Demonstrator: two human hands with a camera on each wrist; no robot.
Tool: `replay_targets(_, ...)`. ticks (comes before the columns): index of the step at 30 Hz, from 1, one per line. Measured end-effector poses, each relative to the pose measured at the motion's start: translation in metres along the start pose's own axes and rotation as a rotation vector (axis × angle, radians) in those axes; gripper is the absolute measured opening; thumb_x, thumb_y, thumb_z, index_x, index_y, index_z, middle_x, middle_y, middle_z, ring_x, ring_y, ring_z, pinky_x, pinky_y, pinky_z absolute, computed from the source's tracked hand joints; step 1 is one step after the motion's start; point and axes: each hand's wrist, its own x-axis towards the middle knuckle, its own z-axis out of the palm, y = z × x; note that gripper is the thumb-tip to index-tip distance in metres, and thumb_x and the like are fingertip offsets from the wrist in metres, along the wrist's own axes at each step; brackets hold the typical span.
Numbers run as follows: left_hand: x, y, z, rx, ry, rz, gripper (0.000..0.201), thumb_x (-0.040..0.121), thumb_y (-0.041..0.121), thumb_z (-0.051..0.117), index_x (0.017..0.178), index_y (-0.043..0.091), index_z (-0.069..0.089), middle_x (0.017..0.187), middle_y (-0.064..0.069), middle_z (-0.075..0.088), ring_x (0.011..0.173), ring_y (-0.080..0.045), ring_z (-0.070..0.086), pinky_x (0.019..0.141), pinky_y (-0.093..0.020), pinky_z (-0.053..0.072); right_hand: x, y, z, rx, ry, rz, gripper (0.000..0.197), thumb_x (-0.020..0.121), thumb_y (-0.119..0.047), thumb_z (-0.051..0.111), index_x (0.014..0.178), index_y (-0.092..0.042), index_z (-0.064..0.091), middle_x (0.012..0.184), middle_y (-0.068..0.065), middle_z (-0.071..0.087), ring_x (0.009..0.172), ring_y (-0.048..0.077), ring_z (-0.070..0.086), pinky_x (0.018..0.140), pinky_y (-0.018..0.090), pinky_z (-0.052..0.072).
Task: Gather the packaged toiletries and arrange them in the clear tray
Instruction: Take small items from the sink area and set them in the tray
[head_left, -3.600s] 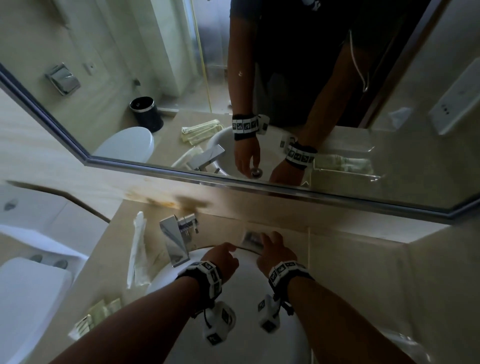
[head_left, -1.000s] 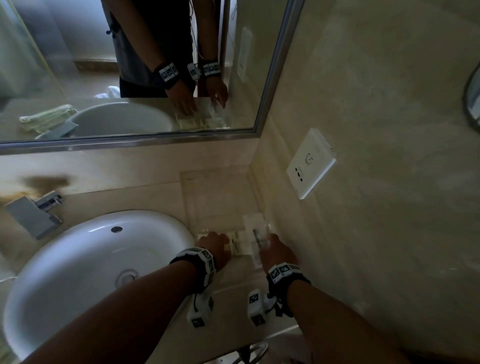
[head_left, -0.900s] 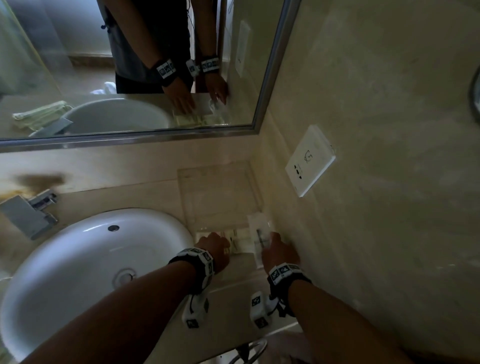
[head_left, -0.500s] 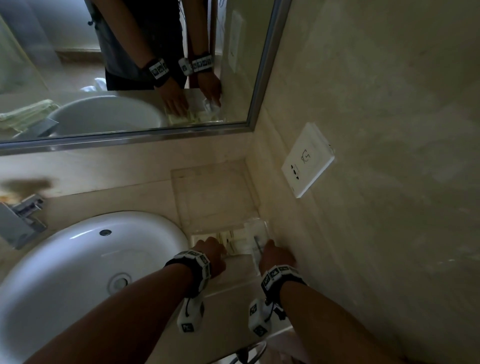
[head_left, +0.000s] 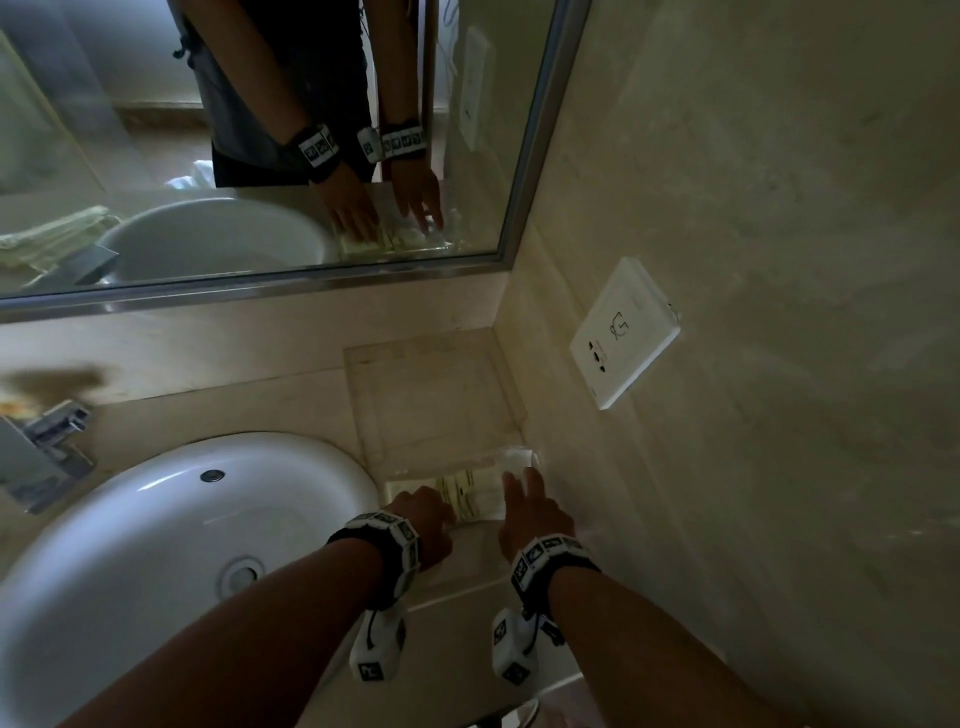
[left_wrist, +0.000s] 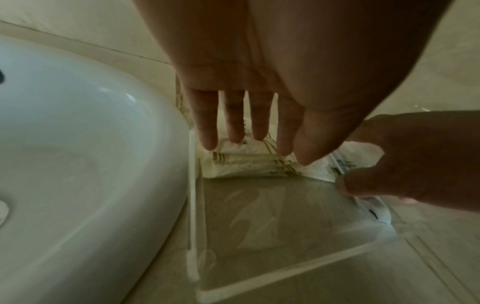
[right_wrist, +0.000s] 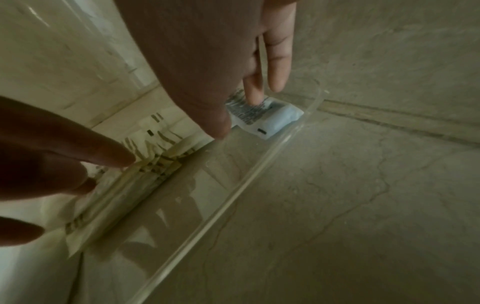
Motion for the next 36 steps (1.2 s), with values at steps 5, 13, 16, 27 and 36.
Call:
replay_targets(5, 0.0, -0.004, 0.001, 0.006, 0.021, 0.008, 0.048, 0.086, 0.04, 0.055, 0.133, 0.033, 0.05, 0.141, 0.003, 0.038, 0.126, -0.025, 0.045, 0.108, -0.036, 0.04, 0.009, 0.01, 0.003, -0.112, -0.029, -0.004, 0.084, 0.091, -0.015, 0.052, 0.156, -0.026, 0.0, 0.163, 0.004, -0.011, 0.129, 0.035, 0.043, 0.106, 0.048, 0.04)
replay_targets(13, 0.005, -0.007, 0.009, -0.022, 0.011, 0.028, 0.059, 0.073, 0.05, 0.054, 0.13, 0.037, 0.05, 0.142, 0.004, 0.039, 0.122, -0.023, 0.049, 0.101, -0.035, 0.043, 0.014, 0.007, 0.008, -0.201, -0.031, -0.007, 0.072, 0.097, -0.018, 0.042, 0.156, -0.023, 0.002, 0.164, 0.004, -0.006, 0.119, 0.037, 0.051, 0.099, 0.05, 0.045)
replay_targets(16, -0.001, -0.004, 0.004, -0.01, 0.012, 0.008, 0.058, 0.076, 0.049, 0.055, 0.132, 0.036, 0.048, 0.141, 0.002, 0.04, 0.122, -0.025, 0.05, 0.1, -0.035, 0.044, 0.012, 0.007, 0.003, -0.131, -0.053, 0.012, 0.081, 0.093, -0.024, 0.051, 0.156, -0.026, 0.0, 0.164, 0.001, -0.009, 0.125, 0.035, 0.047, 0.102, 0.048, 0.044)
replay_targets(27, -0.005, -0.013, -0.001, 0.048, 0.075, 0.034, 0.047, 0.09, 0.04, 0.055, 0.136, 0.028, 0.051, 0.149, 0.003, 0.035, 0.133, -0.023, 0.04, 0.111, -0.037, 0.037, -0.001, -0.015, -0.001, -0.09, -0.134, -0.179, 0.083, 0.091, -0.04, 0.056, 0.15, -0.049, -0.002, 0.163, 0.003, -0.018, 0.149, 0.034, 0.007, 0.117, 0.05, 0.026)
replay_targets(36, -0.014, -0.024, 0.001, -0.004, 0.087, 0.027, 0.05, 0.086, 0.046, 0.057, 0.134, 0.034, 0.052, 0.155, 0.004, 0.029, 0.135, -0.023, 0.04, 0.112, -0.033, 0.036, -0.003, -0.017, -0.002, -0.122, -0.144, -0.178, 0.077, 0.093, -0.044, 0.052, 0.15, -0.05, 0.001, 0.163, 0.005, -0.017, 0.15, 0.034, -0.002, 0.121, 0.051, 0.015)
